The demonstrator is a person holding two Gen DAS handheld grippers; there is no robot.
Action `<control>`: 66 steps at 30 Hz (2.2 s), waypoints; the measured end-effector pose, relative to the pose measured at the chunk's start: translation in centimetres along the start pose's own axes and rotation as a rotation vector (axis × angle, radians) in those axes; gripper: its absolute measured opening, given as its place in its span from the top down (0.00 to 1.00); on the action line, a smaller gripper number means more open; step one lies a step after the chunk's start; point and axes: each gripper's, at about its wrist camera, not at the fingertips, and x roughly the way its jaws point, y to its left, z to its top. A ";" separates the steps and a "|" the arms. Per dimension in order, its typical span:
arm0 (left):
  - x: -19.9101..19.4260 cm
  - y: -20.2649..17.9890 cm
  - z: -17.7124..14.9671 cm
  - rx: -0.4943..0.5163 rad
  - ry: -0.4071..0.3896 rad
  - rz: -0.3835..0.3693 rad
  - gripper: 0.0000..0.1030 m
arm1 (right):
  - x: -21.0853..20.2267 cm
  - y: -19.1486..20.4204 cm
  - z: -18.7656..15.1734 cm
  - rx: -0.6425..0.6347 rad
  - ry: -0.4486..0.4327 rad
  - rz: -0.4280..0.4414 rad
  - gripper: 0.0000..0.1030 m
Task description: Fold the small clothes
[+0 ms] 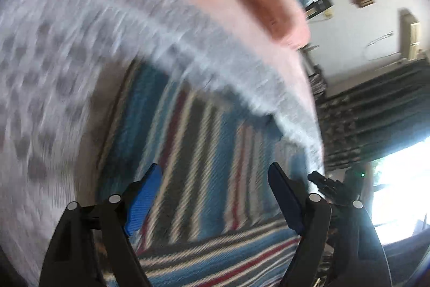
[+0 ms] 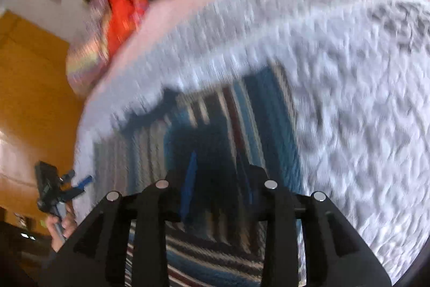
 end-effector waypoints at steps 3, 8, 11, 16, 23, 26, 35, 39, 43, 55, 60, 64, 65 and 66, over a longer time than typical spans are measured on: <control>0.9 -0.6 2.4 0.005 0.002 -0.029 0.21 | 0.7 0.6 1.5 0.025 0.028 0.078 0.69; 5.5 1.4 4.1 -0.010 0.085 0.074 0.21 | 6.5 0.5 1.1 0.009 0.194 0.062 0.74; 7.2 2.4 3.7 0.011 0.111 0.156 0.29 | 7.6 -0.6 1.0 -0.025 0.191 -0.002 1.00; 4.2 0.5 2.0 0.061 0.107 0.050 0.29 | 3.8 -0.3 -0.2 -0.012 0.169 0.108 0.93; 4.8 2.2 -2.0 0.096 0.183 0.112 0.42 | 5.4 -0.5 -3.5 -0.046 0.235 0.056 1.00; 2.5 0.6 -2.6 0.098 0.154 -0.006 0.40 | 2.7 0.4 -3.8 -0.035 0.190 0.123 0.91; 3.6 1.4 -5.3 0.099 0.201 0.058 0.37 | 2.5 -2.4 -5.6 0.048 0.197 0.072 0.90; -1.7 1.4 -7.2 0.082 0.174 0.028 0.24 | -2.3 -2.9 -7.9 0.042 0.179 0.108 0.69; -7.9 5.4 -11.9 -0.023 0.158 0.045 0.20 | -7.9 -7.1 -13.9 0.086 0.167 0.064 0.59; -10.5 8.7 -27.6 -0.222 0.330 0.022 0.20 | -12.2 -8.5 -31.0 0.206 0.317 0.013 0.43; -10.1 5.5 -30.6 -0.181 0.383 -0.011 0.18 | -11.8 -4.1 -32.8 0.172 0.331 0.077 0.43; -9.0 4.1 -32.4 -0.206 0.407 -0.029 0.18 | -11.9 -2.2 -33.4 0.177 0.323 0.095 0.42; -8.7 4.0 -32.5 -0.217 0.405 -0.037 0.18 | -11.9 -2.3 -33.3 0.183 0.324 0.098 0.42; -8.6 3.9 -32.9 -0.235 0.397 -0.049 0.18 | -12.0 -2.3 -33.6 0.194 0.327 0.102 0.42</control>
